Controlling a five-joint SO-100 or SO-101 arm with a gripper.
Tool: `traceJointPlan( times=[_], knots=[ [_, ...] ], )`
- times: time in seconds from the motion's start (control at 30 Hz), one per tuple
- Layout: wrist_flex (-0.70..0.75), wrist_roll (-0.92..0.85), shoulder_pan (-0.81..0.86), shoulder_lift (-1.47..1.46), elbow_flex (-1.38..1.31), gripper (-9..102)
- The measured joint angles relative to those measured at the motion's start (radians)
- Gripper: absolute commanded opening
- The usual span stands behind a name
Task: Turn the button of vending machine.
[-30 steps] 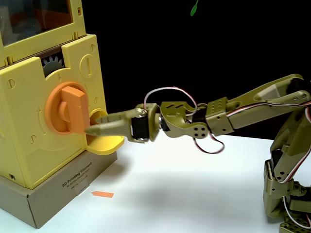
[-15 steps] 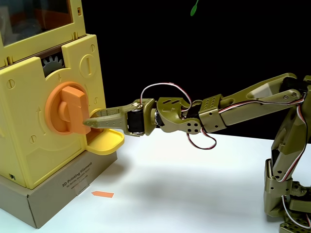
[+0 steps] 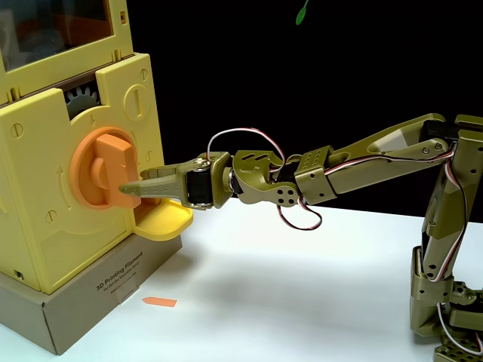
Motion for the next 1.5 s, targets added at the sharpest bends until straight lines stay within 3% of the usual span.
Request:
traceJointPlan(
  times=[0.8, 1.13, 1.3, 1.5],
  knots=[
    [-0.041, -0.023, 0.002, -0.138, -0.132, 19],
    [-0.077, -0.034, 0.002, -0.140, -0.132, 9],
    [-0.101, -0.035, 0.000, -0.140, -0.127, -1],
    [-0.156, -0.041, 0.000, -0.147, -0.100, -1]
  ],
)
